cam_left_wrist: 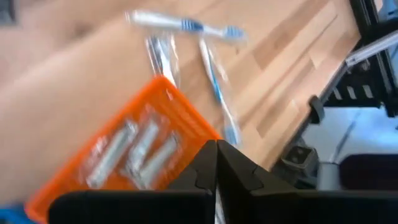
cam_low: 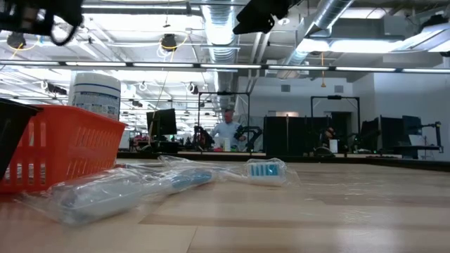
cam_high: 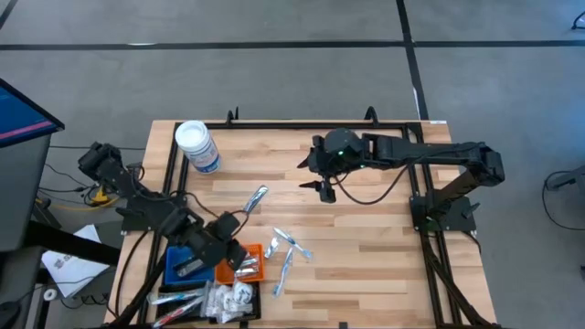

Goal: Pick & Place Travel size toiletries
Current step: Put the black comb into the blue basket

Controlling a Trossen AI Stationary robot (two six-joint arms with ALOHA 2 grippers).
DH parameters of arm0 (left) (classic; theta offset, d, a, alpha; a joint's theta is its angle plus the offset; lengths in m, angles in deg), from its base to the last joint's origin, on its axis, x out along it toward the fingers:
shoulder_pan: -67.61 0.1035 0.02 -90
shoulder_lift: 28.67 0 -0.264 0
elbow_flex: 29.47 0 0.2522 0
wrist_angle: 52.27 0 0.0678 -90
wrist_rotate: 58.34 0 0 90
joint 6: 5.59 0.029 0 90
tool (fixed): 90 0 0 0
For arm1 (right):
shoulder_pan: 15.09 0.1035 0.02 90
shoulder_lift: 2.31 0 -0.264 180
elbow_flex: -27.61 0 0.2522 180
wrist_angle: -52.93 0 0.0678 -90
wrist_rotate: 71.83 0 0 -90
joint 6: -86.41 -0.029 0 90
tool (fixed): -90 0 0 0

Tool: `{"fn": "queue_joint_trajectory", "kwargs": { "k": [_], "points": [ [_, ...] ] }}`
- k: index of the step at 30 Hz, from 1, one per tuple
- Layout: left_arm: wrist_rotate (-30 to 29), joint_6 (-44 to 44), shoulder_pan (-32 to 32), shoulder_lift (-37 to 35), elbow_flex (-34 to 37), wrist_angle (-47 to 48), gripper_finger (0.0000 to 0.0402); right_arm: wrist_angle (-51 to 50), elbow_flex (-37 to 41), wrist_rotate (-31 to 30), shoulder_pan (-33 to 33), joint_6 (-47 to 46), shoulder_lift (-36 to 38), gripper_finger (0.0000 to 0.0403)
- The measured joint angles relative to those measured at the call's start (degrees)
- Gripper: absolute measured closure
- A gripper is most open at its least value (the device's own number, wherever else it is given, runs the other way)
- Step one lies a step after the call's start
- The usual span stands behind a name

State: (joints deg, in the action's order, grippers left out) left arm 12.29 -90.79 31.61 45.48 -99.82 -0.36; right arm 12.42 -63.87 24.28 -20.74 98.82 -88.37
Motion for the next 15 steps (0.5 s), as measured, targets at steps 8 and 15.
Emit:
{"fn": "queue_joint_trajectory", "kwargs": {
  "k": [8, 15],
  "points": [
    [-3.7, 11.9, 6.8, 0.3, 0.2, 1.2, 0.0401, -1.4, -0.1, 0.0, -1.8, -2.5, -0.9, 0.0143],
    [-3.8, 20.8, 13.0, 0.3, 0.2, 2.0, 0.0401, 1.9, 3.1, 11.5, -5.2, -3.0, -0.7, 0.0143]
  ]
}}
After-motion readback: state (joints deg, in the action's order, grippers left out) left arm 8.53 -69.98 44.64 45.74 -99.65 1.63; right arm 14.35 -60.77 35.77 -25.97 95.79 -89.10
